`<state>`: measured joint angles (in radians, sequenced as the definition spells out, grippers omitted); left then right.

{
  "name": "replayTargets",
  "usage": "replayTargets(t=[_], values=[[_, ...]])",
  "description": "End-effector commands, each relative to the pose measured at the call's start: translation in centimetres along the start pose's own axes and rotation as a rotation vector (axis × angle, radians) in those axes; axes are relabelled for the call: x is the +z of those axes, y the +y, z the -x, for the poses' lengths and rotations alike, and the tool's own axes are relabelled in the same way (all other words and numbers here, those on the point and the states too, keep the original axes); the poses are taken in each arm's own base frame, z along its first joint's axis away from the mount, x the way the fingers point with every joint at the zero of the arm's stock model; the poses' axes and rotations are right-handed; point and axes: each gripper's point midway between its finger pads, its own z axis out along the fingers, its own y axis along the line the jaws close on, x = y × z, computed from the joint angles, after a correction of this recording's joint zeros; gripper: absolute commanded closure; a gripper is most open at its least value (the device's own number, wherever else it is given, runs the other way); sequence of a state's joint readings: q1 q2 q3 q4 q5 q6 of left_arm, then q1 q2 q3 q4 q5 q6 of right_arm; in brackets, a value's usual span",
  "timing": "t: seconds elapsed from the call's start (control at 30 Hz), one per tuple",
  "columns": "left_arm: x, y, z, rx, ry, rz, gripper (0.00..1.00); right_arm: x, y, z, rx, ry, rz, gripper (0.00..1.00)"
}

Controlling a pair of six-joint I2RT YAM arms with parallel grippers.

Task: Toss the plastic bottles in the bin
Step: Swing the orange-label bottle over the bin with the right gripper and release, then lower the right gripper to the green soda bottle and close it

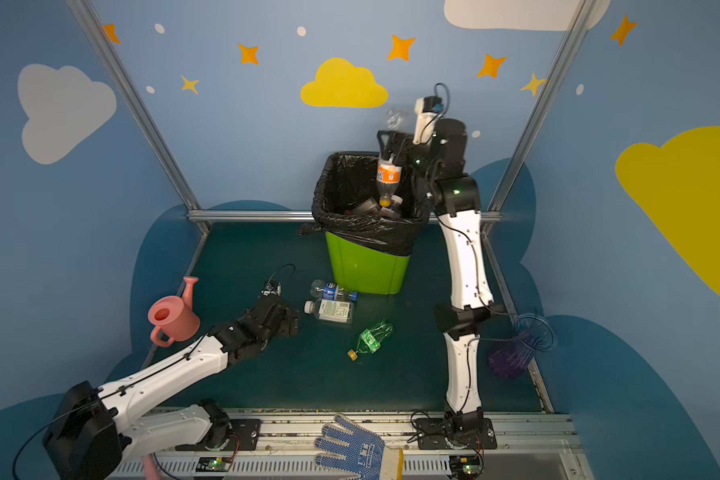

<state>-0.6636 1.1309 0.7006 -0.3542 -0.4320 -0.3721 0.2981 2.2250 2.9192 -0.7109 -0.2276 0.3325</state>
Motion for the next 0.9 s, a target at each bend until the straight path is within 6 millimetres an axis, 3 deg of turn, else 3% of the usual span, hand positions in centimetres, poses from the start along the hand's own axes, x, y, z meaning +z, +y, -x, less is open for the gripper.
replayTargets(t=[0.0, 0.1, 0.17, 0.3, 0.47, 0.67, 0.87], values=[[-0.6, 1.0, -0.3, -0.020, -0.015, 0.018, 0.00, -11.6, 4.3, 7.5, -0.106, -0.157, -0.041, 0.05], [-1.1, 0.9, 0.0, -0.020, -0.036, -0.009, 0.00, -18.3, 5.8, 11.2, -0.140, -0.388, -0.051, 0.02], [-1.4, 0.0, 0.3, 0.017, -0.050, -0.062, 0.00, -21.5, 6.0, 12.1, -0.141, -0.414, -0.065, 0.02], [-1.7, -1.1, 1.0, 0.020, -0.071, -0.106, 0.00, -23.3, 5.2, 11.1, -0.168, -0.362, -0.119, 0.02], [-1.6, -2.4, 1.0, 0.062, -0.057, -0.100, 0.00, -24.4, 1.6, 8.5, -0.083, -0.330, -0.185, 0.02], [-1.1, -2.8, 0.5, 0.087, -0.035, -0.086, 0.00, -23.9, -2.3, 2.5, 0.034, -0.192, -0.255, 0.02], [-1.0, -2.8, 0.1, 0.095, -0.034, -0.080, 0.00, -23.6, -6.5, -8.6, 0.269, -0.020, -0.352, 0.02]])
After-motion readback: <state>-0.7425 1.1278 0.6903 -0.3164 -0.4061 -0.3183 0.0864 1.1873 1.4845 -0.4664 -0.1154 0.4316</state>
